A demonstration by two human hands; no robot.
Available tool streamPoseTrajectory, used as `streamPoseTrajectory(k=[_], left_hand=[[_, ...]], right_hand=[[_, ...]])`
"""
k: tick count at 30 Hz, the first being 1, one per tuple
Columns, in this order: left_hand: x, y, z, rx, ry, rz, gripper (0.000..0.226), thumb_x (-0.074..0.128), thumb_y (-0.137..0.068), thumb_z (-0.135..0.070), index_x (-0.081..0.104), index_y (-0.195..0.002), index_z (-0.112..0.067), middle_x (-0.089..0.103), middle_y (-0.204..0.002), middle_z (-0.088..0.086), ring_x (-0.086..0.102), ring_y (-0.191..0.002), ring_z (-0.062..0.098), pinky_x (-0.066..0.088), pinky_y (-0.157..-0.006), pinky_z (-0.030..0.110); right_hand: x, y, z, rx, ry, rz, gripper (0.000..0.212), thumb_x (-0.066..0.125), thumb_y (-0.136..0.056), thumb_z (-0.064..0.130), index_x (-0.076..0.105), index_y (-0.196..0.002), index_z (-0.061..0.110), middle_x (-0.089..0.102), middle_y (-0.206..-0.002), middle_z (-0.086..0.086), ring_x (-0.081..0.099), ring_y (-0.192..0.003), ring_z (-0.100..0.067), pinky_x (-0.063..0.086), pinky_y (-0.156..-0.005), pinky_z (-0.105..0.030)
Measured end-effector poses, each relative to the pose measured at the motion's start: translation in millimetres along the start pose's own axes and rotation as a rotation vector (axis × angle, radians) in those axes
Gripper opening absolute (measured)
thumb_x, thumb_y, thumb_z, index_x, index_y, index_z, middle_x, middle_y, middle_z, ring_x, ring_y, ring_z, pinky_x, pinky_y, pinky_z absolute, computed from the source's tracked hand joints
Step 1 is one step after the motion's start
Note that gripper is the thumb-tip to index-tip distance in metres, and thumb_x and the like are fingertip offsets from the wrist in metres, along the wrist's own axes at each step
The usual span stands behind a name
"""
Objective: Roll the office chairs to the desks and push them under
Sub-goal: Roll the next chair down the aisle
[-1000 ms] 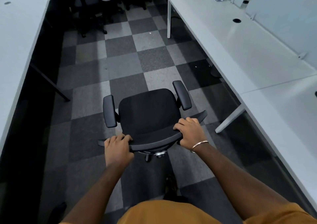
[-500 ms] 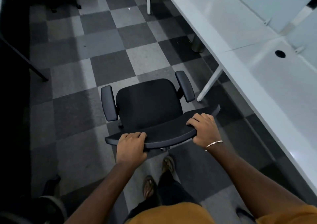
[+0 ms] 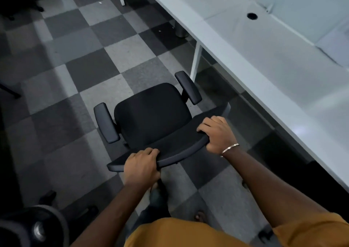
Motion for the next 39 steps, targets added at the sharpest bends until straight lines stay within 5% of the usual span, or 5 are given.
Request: streamPoseTrajectory(k=[10,15,26,39], left_hand=[[26,86,-109,0.033,-0.004,-0.016,0.050,0.068,-0.071,-0.043,0.071,-0.120,-0.034,0.072,-0.106,-0.014,0.071,-0.089,0.015,0.054,-0.072,0.033],[40,114,-132,0.138,-0.032,0.013,0.053,0.071,-0.067,-0.045,0.074,-0.119,-0.035,0.073,-0.105,-0.016,0.071,-0.088,0.013,0.057,-0.072,0.033],[26,79,-80,0.353,-0.106,0.070,0.050,0.058,-0.078,-0.055,0.068,-0.125,-0.043,0.069,-0.118,-0.023,0.065,-0.102,0.008,0.048,-0.087,0.033],[-9,-13,20,0.484,-0.203,0.096,0.056,0.066,-0.072,-0.052,0.065,-0.127,-0.050,0.066,-0.121,-0.025,0.057,-0.110,0.012,0.033,-0.089,0.036]], right_hand=[[-14,157,-28,0.077,-0.006,-0.061,0.044,0.058,-0.049,0.015,0.066,-0.092,0.019,0.054,-0.091,0.006,0.048,-0.082,-0.020,0.030,-0.086,-0.029],[-11,226,-28,0.172,0.010,-0.111,0.043,0.059,-0.050,0.016,0.066,-0.093,0.020,0.054,-0.089,0.006,0.050,-0.082,-0.023,0.038,-0.081,-0.038],[8,267,44,0.349,0.023,-0.291,0.035,0.057,-0.061,0.019,0.069,-0.094,0.022,0.055,-0.088,0.005,0.051,-0.078,-0.024,0.037,-0.074,-0.040],[33,195,142,0.499,0.039,-0.241,0.045,0.064,-0.062,0.020,0.069,-0.107,0.025,0.057,-0.096,0.005,0.053,-0.083,-0.024,0.036,-0.076,-0.039]])
Point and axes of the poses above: each hand's wrist, its own y-axis away from the middle knuckle, its own x-axis out of the palm, z = x × y, the point moved 2 cm from there along -y, towards the middle knuckle
